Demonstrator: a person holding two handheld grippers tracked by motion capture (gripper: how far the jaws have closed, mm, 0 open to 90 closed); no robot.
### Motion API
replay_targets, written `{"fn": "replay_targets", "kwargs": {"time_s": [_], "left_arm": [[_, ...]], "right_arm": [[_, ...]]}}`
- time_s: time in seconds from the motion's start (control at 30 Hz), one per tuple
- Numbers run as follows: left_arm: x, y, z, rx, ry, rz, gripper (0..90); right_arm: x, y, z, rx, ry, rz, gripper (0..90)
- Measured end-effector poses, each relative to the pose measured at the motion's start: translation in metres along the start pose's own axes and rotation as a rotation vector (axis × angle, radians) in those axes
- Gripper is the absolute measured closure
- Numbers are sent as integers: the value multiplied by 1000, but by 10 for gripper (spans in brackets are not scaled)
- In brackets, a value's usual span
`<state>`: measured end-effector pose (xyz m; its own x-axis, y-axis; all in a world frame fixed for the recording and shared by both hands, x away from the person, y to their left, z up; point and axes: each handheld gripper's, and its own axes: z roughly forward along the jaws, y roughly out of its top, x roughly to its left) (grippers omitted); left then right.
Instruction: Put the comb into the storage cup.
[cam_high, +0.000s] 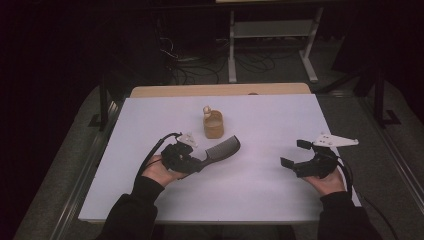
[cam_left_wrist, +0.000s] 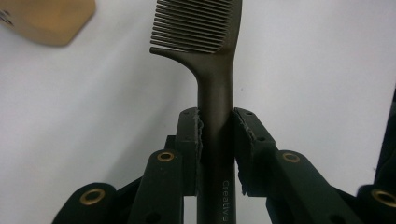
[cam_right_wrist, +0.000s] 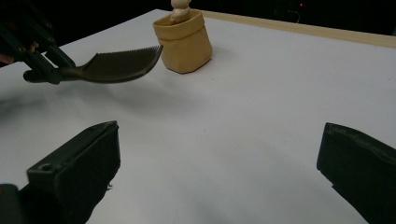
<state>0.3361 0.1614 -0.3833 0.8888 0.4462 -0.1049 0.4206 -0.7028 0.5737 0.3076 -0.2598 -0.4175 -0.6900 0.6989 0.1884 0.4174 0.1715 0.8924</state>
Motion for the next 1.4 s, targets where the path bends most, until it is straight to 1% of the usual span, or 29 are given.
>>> {"fn": "replay_targets", "kwargs": {"time_s": [0.23, 0.33, 0.37, 0.4, 0.6, 0.67, 0.87, 0.97, 1.13, 1.17, 1.2, 1.4], "left_arm": [[-1, 5, -14, -50, 27, 18, 734], [-1, 7, -17, -63, 27, 20, 734], [-2, 8, -20, -79, 31, 20, 734], [-2, 8, -20, -79, 31, 20, 734], [-2, 14, -33, -118, 52, 29, 734], [-1, 17, -36, -132, 53, 29, 734], [-2, 22, -41, -155, 62, 38, 734], [-3, 25, -42, -168, 64, 43, 734], [-4, 32, -41, -192, 69, 55, 734], [-5, 33, -41, -200, 72, 58, 733], [-5, 35, -42, -206, 66, 58, 734], [-9, 44, -44, -227, 67, 72, 734]], "right_arm": [[0, 0, 0, 0, 0, 0, 0], [0, 0, 0, 4, 0, 0, 0], [0, 0, 1, 5, 0, -3, 0], [0, 0, 1, 5, 0, -3, 0], [3, 2, 0, 2, 2, -8, 0], [5, 3, 0, 3, 4, -17, 0], [8, 7, 0, 0, 10, -25, 0], [10, 10, 0, 1, 22, -25, 0], [15, 18, 1, 6, 47, -29, 0], [16, 21, 2, 8, 51, -34, 0], [17, 25, 2, 7, 55, -41, 0], [21, 42, 3, 6, 78, -59, 0]]}}
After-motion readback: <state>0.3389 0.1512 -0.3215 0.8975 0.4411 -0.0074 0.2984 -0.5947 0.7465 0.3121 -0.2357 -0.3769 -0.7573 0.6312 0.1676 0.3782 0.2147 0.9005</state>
